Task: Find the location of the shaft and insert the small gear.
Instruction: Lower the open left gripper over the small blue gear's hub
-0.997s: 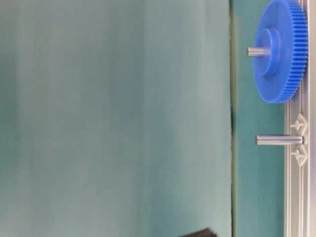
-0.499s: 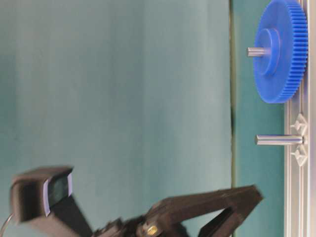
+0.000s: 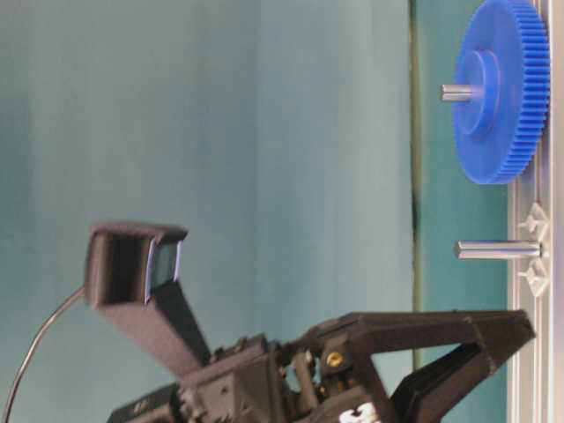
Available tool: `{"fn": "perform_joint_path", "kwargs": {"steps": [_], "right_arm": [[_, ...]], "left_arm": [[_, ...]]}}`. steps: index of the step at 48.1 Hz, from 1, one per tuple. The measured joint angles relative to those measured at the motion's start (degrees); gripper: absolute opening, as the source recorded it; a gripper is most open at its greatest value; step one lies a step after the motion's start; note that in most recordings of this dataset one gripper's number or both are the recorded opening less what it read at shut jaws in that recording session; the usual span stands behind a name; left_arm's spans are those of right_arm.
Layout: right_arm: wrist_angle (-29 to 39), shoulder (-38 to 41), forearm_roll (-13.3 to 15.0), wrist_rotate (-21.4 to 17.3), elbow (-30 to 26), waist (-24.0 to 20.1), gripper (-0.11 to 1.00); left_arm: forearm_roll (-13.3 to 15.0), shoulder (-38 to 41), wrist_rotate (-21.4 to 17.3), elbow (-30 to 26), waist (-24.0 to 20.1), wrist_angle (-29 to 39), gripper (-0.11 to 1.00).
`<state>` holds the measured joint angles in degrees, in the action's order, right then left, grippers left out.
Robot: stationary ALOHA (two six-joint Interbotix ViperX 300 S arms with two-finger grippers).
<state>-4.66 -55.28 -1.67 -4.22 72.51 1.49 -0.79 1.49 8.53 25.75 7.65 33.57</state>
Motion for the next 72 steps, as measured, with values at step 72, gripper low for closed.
{"fn": "perform_joint_path", "kwargs": {"steps": [72], "right_arm": [[0.0, -1.8, 0.0, 0.0, 1.4, 1.0, 0.01]], "left_arm": [[0.1, 8.5, -4.2, -8.4, 0.0, 11.3, -0.02]]}}
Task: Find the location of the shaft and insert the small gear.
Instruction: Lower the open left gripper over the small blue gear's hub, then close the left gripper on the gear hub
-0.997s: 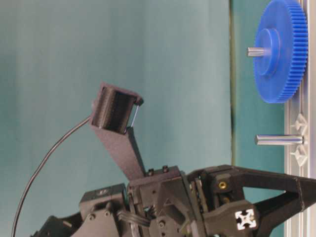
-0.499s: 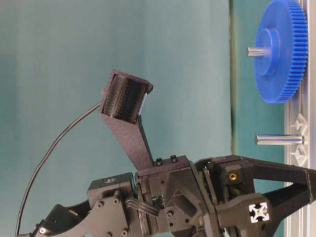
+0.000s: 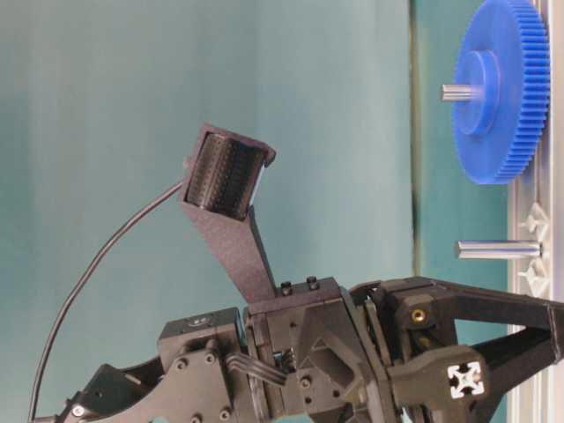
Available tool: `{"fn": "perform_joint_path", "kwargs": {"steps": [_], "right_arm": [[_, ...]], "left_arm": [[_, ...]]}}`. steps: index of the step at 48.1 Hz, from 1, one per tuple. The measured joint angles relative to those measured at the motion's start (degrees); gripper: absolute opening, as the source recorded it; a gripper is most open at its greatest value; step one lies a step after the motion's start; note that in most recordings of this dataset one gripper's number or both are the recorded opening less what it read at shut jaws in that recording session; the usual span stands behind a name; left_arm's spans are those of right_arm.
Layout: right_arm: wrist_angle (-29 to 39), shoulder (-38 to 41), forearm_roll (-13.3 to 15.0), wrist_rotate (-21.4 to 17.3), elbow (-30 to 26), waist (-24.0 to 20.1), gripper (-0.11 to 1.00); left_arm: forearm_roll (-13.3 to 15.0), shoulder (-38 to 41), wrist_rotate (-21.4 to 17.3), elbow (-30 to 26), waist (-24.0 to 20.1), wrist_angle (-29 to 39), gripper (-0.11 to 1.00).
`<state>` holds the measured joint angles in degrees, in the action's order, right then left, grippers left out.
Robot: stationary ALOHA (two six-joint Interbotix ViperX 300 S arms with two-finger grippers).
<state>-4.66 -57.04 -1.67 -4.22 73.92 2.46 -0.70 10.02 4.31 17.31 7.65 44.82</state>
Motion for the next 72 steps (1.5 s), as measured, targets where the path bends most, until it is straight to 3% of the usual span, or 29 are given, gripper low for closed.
{"fn": "perform_joint_path", "kwargs": {"steps": [4, 7, 18, 23, 72], "right_arm": [[0.0, 0.0, 0.0, 0.0, 0.0, 0.0, 0.01], [0.0, 0.0, 0.1, 0.0, 0.0, 0.0, 0.01], [0.0, 0.1, 0.1, 0.0, 0.0, 0.0, 0.01], [0.0, 0.0, 0.0, 0.0, 0.0, 0.0, 0.01], [0.0, 0.1, 0.0, 0.0, 0.0, 0.1, 0.01]], "left_arm": [[-0.1, 0.0, 0.0, 0.1, 0.1, -0.1, 0.02], [0.0, 0.0, 0.0, 0.0, 0.0, -0.1, 0.12], [-0.1, 0.4, 0.7, 0.2, 0.0, -0.6, 0.77], [0.0, 1.3, 0.8, 0.4, 0.0, -0.6, 0.93], [-0.3, 4.4, 0.0, -0.5, 0.0, -0.9, 0.94]]}}
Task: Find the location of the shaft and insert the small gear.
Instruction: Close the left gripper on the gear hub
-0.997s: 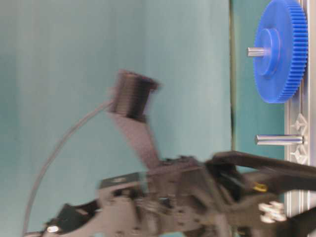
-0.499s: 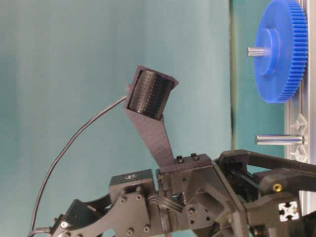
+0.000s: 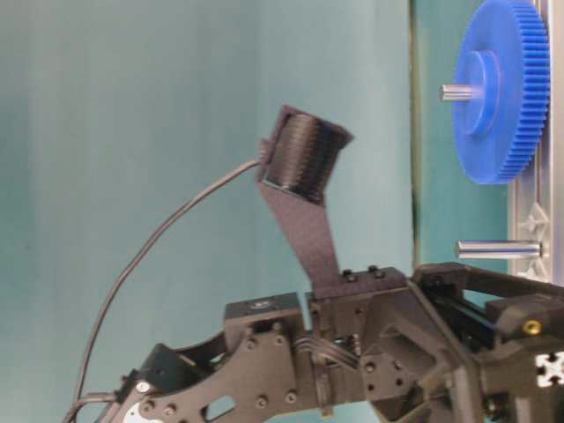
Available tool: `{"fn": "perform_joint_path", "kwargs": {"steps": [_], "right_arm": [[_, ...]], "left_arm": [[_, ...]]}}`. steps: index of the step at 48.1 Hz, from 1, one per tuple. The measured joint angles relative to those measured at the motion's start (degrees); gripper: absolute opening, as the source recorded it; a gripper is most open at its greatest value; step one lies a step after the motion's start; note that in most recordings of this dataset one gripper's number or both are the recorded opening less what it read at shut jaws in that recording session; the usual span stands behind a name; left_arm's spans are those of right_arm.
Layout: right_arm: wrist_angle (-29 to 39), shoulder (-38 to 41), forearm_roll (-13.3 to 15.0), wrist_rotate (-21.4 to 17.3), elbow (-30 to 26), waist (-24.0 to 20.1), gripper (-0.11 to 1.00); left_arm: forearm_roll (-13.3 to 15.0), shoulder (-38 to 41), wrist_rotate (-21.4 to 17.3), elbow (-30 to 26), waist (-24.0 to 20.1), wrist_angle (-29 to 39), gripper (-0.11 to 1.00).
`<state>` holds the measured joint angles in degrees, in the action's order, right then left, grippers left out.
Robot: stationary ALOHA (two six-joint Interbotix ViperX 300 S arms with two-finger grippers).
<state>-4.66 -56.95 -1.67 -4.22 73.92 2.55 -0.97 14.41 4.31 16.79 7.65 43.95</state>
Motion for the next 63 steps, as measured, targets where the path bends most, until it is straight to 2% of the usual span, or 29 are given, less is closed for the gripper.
{"fn": "perform_joint_path", "kwargs": {"steps": [24, 63], "right_arm": [[0.0, -0.1, 0.1, 0.0, 0.3, -0.1, 0.01], [0.0, -0.1, 0.1, -0.1, 0.3, -0.1, 0.01]], "left_arm": [[0.0, 1.6, -0.1, 0.0, -1.3, -0.9, 0.94], [0.0, 1.8, -0.8, 1.0, -0.9, -1.7, 0.94]]}}
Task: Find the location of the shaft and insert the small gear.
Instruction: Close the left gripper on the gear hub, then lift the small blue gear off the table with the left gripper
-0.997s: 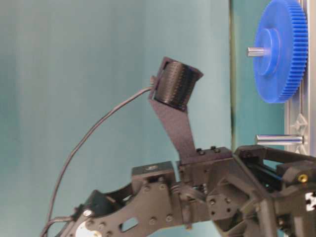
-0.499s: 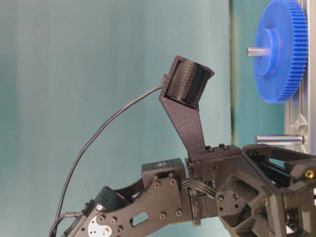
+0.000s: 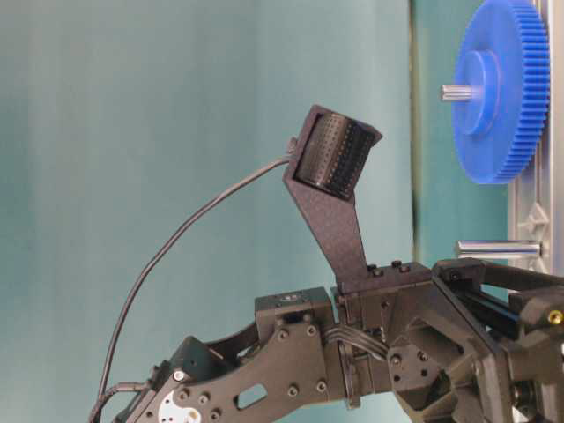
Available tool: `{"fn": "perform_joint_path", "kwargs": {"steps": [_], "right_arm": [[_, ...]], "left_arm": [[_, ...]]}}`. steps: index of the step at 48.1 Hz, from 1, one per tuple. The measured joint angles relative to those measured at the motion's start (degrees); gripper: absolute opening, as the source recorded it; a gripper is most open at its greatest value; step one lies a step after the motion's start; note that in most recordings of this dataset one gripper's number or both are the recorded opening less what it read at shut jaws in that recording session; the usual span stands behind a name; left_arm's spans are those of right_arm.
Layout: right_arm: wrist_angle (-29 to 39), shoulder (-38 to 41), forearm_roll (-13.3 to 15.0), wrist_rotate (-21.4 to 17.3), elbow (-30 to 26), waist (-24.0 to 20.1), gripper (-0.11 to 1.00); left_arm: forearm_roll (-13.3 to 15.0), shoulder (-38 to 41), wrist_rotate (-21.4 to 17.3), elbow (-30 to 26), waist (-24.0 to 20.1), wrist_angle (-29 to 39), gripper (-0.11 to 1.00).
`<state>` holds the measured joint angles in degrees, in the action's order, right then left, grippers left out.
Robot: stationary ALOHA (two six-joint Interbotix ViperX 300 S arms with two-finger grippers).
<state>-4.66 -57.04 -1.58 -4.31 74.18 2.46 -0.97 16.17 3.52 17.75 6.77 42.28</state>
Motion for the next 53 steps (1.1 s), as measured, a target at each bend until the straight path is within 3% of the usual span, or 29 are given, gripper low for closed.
{"fn": "perform_joint_path", "kwargs": {"steps": [30, 34, 40, 53], "right_arm": [[0.0, 0.1, -0.1, 0.0, 0.0, 0.1, 0.01], [0.0, 0.0, 0.0, 0.0, 0.0, 0.1, 0.01], [0.0, 0.0, 0.0, 0.0, 0.0, 0.0, 0.01], [0.0, 0.0, -0.1, 0.0, 0.0, 0.0, 0.01]], "left_arm": [[0.0, 0.3, 0.6, 0.3, 0.3, 0.0, 0.92], [0.0, 0.2, 0.8, 0.2, 0.4, 0.2, 0.86], [-0.1, 0.2, 1.0, -0.1, 0.8, 0.7, 0.64], [-0.1, 0.3, 1.0, -0.4, 0.9, 0.9, 0.64]]}}
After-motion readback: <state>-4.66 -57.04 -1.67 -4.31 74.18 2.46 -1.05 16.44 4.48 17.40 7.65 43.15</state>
